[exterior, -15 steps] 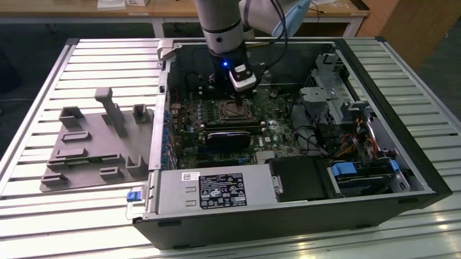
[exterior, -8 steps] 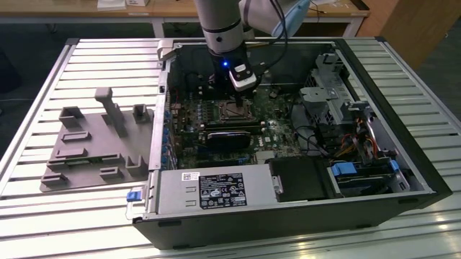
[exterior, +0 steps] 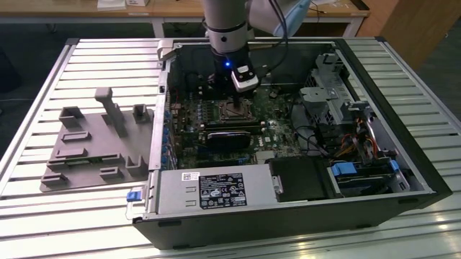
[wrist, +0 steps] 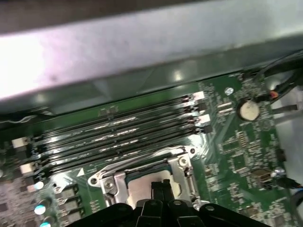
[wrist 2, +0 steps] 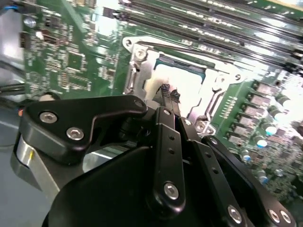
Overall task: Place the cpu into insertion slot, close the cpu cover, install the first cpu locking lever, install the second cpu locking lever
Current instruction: 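Install the first cpu locking lever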
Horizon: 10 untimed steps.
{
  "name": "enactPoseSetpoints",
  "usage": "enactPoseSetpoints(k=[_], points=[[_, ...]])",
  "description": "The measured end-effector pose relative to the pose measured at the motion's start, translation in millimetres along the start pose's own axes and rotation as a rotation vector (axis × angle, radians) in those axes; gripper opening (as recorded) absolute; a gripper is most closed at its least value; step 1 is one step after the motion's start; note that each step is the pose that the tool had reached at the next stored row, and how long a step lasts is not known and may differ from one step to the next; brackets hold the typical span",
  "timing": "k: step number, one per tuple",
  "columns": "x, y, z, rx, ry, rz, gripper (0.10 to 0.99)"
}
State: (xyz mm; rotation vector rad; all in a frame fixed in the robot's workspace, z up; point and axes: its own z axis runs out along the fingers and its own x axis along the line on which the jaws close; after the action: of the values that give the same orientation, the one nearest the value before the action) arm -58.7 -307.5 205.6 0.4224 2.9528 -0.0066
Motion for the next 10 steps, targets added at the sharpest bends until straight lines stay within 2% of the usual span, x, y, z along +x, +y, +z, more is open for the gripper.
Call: enactPoseSetpoints(k=[2,6,8,10], points=[[-1.8,-0.2,0.7,0.007,0.0241,-0.001,0.102],[-5.5,-2.7,1.6,0.016,0.0552,-0.002,0.102],[-7.3,-4.5,2.0,0.018,0.0636,-0.002,0.102],[-7.8,-5.3,2.1,0.018,0.0641,-0.002,0.102]])
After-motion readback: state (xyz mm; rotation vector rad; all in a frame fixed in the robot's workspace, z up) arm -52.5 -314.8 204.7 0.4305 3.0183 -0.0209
